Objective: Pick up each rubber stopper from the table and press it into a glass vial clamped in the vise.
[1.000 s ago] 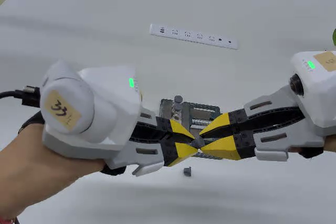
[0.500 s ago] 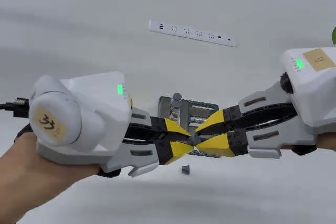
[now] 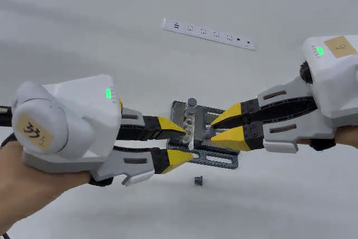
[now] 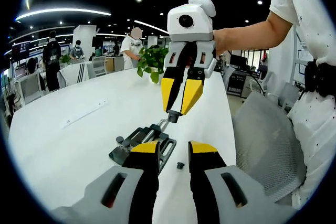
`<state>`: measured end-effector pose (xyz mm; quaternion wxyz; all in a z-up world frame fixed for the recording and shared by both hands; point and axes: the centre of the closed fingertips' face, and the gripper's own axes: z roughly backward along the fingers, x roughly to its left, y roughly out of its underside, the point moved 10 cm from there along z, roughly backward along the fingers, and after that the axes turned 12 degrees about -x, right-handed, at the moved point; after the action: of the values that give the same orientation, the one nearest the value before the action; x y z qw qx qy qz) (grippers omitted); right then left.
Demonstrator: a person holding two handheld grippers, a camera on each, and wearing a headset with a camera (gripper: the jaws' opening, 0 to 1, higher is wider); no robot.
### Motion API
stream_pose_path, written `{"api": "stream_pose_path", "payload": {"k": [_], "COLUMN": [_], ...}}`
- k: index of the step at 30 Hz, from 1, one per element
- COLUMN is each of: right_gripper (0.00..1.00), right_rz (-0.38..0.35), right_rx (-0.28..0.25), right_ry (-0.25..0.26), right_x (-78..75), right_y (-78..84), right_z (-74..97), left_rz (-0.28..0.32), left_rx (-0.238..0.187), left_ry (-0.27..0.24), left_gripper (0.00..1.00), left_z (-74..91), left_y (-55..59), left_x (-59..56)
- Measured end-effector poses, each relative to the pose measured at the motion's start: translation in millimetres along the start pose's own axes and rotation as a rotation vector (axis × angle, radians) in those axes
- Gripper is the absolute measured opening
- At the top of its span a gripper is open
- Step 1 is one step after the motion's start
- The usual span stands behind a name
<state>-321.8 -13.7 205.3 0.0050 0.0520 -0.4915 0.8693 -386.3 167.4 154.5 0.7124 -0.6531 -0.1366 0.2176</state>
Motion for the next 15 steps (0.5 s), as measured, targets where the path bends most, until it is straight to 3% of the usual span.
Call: {"api": "stream_pose_path", "payload": {"k": [6,15], "right_gripper": [0.05,0.05], "right_rz": [-0.017,-0.042], "right_rx": [0.038,0.117], "right_ry": [0.043,0.089], "right_x": [-14.9,-39.6], "right_y": [0.5,1.6], "right_z": [-4.8,-14.4], "left_rz": [-0.022,-0.005], "left_rx": [-0.035,-0.065], "left_ry": [-0.055,-0.100], "left_gripper": [0.35,0.52], "left_z": [11.2,23.7], "left_y": [6.8,19.2], "left_x": [8.1,20.0]}}
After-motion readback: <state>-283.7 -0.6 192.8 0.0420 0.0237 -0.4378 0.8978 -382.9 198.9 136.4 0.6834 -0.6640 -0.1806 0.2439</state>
